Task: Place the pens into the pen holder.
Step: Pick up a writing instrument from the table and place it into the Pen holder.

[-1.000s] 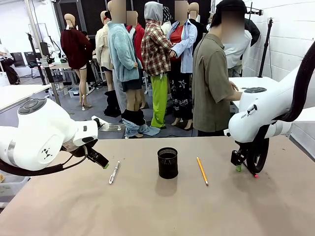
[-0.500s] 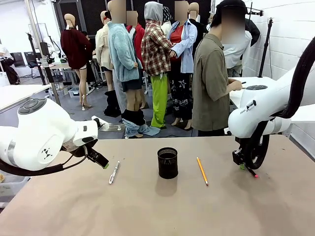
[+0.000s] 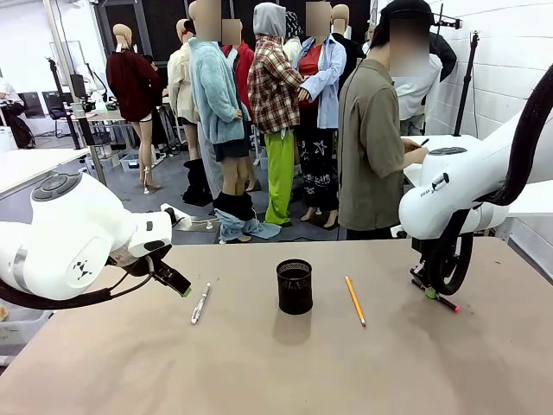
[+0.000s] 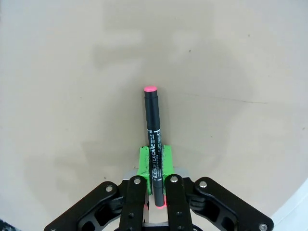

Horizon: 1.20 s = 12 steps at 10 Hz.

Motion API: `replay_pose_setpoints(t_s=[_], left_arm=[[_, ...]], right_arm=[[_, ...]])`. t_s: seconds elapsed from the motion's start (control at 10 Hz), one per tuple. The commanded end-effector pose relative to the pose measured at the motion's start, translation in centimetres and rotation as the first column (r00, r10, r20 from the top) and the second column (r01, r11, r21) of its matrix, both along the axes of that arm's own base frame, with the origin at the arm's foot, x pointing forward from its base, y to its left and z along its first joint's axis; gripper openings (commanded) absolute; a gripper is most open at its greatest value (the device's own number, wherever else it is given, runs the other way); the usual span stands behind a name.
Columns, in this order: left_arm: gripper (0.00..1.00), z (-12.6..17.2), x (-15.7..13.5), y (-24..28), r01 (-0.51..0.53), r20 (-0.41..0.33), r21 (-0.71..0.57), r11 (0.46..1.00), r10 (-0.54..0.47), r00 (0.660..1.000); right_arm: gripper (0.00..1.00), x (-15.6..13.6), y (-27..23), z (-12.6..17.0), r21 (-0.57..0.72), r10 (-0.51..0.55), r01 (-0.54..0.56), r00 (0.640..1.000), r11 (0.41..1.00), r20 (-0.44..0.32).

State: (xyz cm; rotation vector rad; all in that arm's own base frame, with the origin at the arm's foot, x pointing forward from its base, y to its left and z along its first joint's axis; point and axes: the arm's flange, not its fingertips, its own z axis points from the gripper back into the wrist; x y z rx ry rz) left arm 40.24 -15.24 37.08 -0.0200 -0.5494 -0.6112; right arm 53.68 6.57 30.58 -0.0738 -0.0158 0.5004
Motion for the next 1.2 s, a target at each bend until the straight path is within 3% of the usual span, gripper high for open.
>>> replay_pose_setpoints(t_s=[0.0,0.3,0.6,0.7,0.8,0.9,1.0,1.1], left_arm=[[1.0,0.0,0.0,0.1,-0.003,0.0,-0.002,1.0,0.003,1.0],[1.0,0.0,0.0,0.1,-0.003,0.0,-0.002,1.0,0.003,1.0],[1.0,0.0,0.0,0.1,-0.003,0.0,-0.002,1.0,0.003,1.0],[1.0,0.0,0.0,0.1,-0.003,0.0,-0.002,1.0,0.003,1.0],[1.0,0.0,0.0,0.1,-0.003,0.0,-0.002,1.0,0.003,1.0],[1.0,0.0,0.0,0.1,-0.003,0.0,-0.002,1.0,0.003,1.0],[1.0,0.0,0.0,0.1,-0.003,0.0,-0.002,1.0,0.003,1.0],[1.0,0.0,0.0,0.1,-0.003,0.0,-0.002,1.0,0.003,1.0]], right_arm=[[0.0,-1.6,-0.2,1.5,0.054,0.113,-0.113,0.994,0.992,0.008],[0.0,-5.0,-0.1,6.6,0.264,0.348,-0.378,0.925,0.887,0.155],[0.0,-6.7,1.9,10.2,0.432,0.502,-0.609,0.793,0.665,0.345],[0.0,-6.2,2.6,10.8,0.466,0.505,-0.634,0.773,0.617,0.385],[0.0,-6.0,3.2,11.3,0.51,0.517,-0.678,0.734,0.529,0.44],[0.0,-6.1,4.0,12.2,0.53,0.513,-0.738,0.672,0.416,0.533],[0.0,-5.7,5.1,12.6,0.559,0.468,-0.758,0.649,0.336,0.599],[0.0,-5.3,6.5,12.7,0.565,0.474,-0.789,0.604,0.24,0.641]])
